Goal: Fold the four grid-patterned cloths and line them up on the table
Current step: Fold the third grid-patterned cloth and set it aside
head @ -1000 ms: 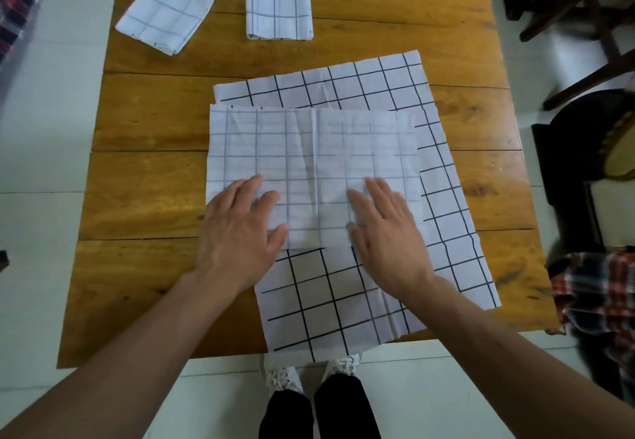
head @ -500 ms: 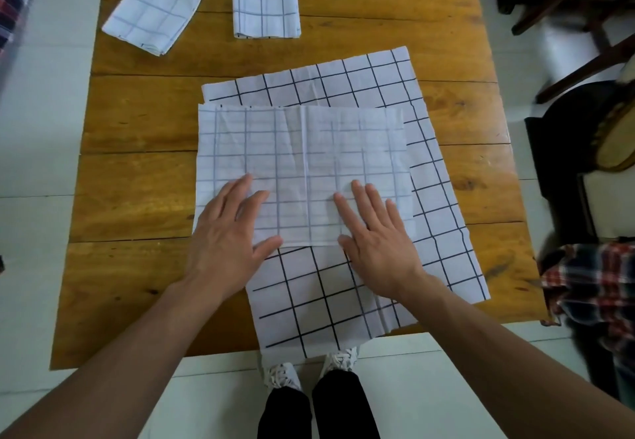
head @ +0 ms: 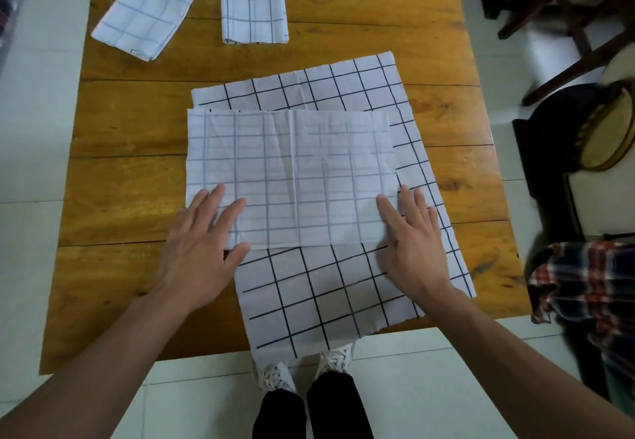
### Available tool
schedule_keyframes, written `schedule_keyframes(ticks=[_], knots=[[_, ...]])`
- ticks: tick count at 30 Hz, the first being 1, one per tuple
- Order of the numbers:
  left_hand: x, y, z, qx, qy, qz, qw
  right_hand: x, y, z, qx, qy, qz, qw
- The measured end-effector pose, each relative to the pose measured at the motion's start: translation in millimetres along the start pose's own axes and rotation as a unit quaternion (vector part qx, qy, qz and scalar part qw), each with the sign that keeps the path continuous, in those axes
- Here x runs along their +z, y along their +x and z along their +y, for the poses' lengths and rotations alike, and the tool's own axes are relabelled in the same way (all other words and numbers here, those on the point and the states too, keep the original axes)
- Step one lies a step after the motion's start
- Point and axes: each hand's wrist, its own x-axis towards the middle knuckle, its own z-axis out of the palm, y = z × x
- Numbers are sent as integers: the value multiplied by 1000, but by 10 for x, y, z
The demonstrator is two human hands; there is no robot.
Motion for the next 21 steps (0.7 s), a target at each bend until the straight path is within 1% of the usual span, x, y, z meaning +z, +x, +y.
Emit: schedule_keyframes(ticks=[2,4,8,14,19,21], knots=[[-9,-3,13,-2,-6,-2,1000,-24,32,-186,-29,21,30,999],[-10,-2,11,-4,-10,-3,1000,-9,66,-435,-64,48,35,996],[-25,11,15,-1,-11,-2,1000,182,141,-815,-96,76,-20,992],[0,-54,-176,23,11,7,1000,304,176,-735,-94,56,-49,993],[-77,-133,-396,-9,-5,17,1000,269,199,-736,-92,55,-64,992],[-114,-143,-439,-3,-9,18,1000,261,192,-755,-83,59,-66,993]])
